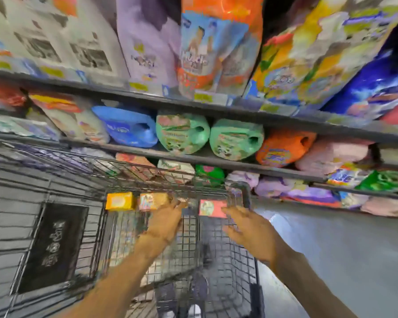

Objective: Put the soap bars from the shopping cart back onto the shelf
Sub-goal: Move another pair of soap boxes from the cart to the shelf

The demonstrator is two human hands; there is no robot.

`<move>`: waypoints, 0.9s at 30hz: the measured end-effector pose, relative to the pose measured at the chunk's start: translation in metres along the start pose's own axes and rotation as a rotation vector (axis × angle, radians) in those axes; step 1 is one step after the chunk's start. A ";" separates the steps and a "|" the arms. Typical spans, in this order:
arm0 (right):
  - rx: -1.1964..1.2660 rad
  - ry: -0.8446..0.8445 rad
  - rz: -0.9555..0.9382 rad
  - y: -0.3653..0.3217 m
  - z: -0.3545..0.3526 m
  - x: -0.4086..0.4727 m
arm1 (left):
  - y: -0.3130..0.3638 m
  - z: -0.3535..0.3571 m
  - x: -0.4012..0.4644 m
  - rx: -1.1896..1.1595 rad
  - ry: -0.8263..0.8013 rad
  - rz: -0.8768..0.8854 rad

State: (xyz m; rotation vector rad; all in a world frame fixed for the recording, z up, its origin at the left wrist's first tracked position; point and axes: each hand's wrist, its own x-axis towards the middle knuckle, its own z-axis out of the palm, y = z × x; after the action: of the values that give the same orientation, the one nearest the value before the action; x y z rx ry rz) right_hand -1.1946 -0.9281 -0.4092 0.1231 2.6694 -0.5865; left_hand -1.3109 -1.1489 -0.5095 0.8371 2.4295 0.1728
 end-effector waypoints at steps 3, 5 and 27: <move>0.012 -0.032 -0.050 0.009 0.029 0.011 | -0.013 0.041 0.044 0.114 -0.022 0.007; 0.088 -0.038 -0.042 0.011 0.046 0.017 | -0.021 0.061 0.072 0.177 -0.037 -0.007; -0.158 -0.080 0.271 0.051 0.147 0.137 | -0.032 0.099 0.071 0.305 0.015 0.002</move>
State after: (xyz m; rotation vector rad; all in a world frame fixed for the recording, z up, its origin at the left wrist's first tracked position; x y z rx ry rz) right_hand -1.2576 -0.9437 -0.6057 0.3992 2.5504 -0.2874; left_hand -1.3197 -1.1371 -0.6345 0.9709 2.5059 -0.1976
